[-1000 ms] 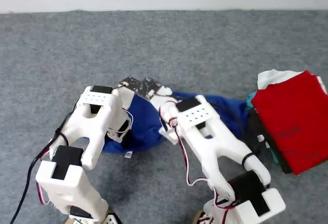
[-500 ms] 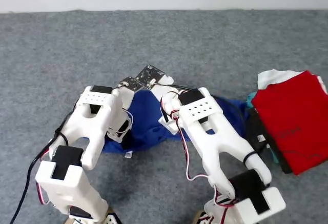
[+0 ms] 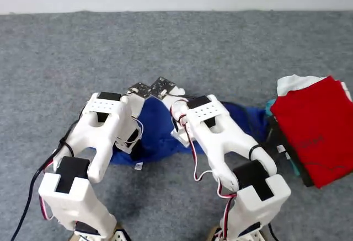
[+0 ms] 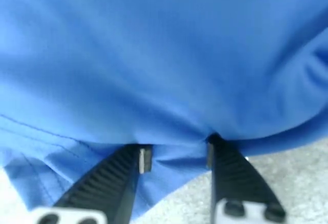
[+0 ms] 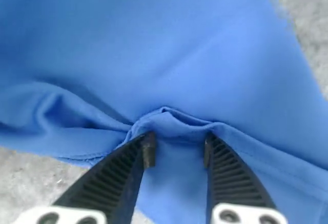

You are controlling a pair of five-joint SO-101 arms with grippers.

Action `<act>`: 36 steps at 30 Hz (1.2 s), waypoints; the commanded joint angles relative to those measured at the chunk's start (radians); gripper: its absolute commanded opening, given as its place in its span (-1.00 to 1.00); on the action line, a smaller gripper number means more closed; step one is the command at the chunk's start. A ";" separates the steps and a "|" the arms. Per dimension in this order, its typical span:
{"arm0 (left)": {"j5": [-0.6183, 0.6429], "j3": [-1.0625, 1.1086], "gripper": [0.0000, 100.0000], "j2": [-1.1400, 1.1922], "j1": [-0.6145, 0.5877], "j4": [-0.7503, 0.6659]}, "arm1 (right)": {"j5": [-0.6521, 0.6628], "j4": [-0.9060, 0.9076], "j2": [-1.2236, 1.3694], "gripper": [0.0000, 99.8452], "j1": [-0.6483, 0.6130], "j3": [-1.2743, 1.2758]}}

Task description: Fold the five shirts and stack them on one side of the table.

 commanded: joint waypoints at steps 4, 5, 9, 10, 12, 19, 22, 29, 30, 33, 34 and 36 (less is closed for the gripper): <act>-0.002 0.010 -0.63 0.009 0.023 -0.049 | -0.009 0.124 -0.004 -0.67 -0.031 0.026; -0.002 0.010 -0.63 0.009 0.023 -0.049 | -0.009 0.124 -0.019 -0.67 -0.031 0.040; -0.002 0.010 -0.63 0.009 0.023 -0.051 | -0.008 0.119 -0.097 -0.67 -0.031 0.120; -0.002 0.010 -0.63 0.009 0.023 -0.051 | -0.008 0.113 -0.114 -0.67 -0.030 0.137; -0.002 0.010 -0.63 0.009 0.023 -0.051 | -0.009 0.084 -0.139 -0.67 -0.025 0.178; -0.002 0.010 -0.63 0.009 0.023 -0.051 | -0.009 0.030 -0.171 -0.67 -0.044 0.292; -0.002 0.010 -0.63 0.009 0.023 -0.049 | -0.008 0.028 -0.200 -0.67 -0.039 0.287; -0.002 -0.042 -0.63 -0.021 0.021 0.086 | -0.002 0.182 -0.383 -0.66 -0.016 0.166; -0.002 -0.059 -0.63 -0.038 0.023 0.126 | 0.003 0.228 -0.401 -0.66 -0.013 0.143; -0.002 -0.081 -0.63 -0.123 0.017 0.199 | 0.080 0.352 -0.447 -0.59 -0.002 0.086; -0.003 -0.081 -0.63 -0.157 0.015 0.215 | 0.087 0.378 -0.460 -0.55 0.012 0.071; -0.008 -0.081 -0.63 -0.221 0.017 0.253 | 0.086 0.409 -0.475 -0.53 0.047 0.035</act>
